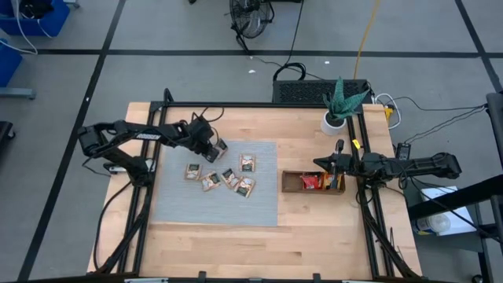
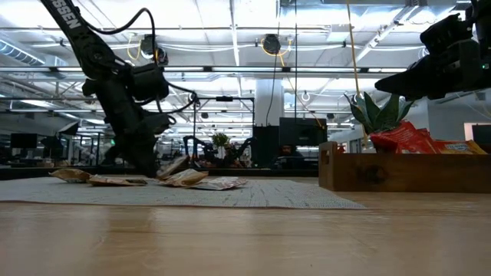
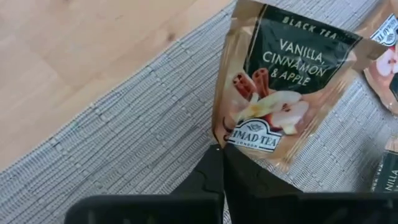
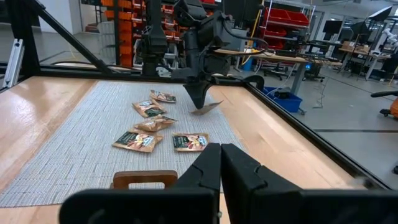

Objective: Pick & Place Tea
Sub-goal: Put the brown tea bag into the left section of the wooden organizer

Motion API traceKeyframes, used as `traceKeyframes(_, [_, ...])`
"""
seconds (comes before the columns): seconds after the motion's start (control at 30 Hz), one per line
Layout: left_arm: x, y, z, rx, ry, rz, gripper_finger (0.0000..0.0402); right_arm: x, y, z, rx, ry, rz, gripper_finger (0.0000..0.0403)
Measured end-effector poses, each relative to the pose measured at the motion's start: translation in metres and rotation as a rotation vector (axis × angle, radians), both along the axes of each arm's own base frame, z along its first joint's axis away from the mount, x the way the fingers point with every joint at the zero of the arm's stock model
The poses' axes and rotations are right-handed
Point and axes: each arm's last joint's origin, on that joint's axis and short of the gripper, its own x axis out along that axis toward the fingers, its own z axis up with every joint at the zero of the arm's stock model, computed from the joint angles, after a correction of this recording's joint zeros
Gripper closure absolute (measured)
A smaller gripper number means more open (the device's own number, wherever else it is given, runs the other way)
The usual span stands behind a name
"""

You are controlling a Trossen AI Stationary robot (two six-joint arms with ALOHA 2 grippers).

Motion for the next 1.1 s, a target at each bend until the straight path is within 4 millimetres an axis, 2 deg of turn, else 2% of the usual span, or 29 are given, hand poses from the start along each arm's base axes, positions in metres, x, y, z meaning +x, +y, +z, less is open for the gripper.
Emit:
traceKeyframes(0.13, [0.002, -0.003, 0.003, 0.027, -0.012, -0.018, 0.0399, 0.0, 0.0, 0.0, 0.0, 0.0, 0.0, 0.0403])
traceKeyframes(0.33, [0.013, -0.015, 0.017, 0.188, -0.064, -0.096, 0.04, 0.0, 0.0, 0.0, 0.0, 0.0, -0.001, 0.0403])
traceKeyframes(0.5, [0.028, -0.031, 0.038, 0.358, -0.085, -0.109, 0.04, 0.002, 0.0, 0.003, 0.029, -0.032, -0.005, 0.0403])
traceKeyframes(0.67, [0.052, -0.053, 0.065, 0.584, -0.121, -0.15, 0.0401, 0.012, 0.001, 0.018, 0.031, -0.201, -0.007, 0.0403])
traceKeyframes(0.87, [0.079, -0.079, 0.08, 0.846, -0.22, -0.212, 0.0401, 0.036, -0.004, 0.006, 0.061, -0.126, -0.057, 0.0403])
traceKeyframes(0.97, [0.087, -0.086, 0.083, 0.903, -0.283, -0.24, 0.0401, 0.052, -0.009, -0.008, 0.061, 0.016, -0.094, 0.0401])
traceKeyframes(1.1, [0.091, -0.088, 0.081, 0.927, -0.298, -0.256, 0.0401, 0.096, -0.016, 0.008, 0.036, 0.058, -0.114, 0.0368])
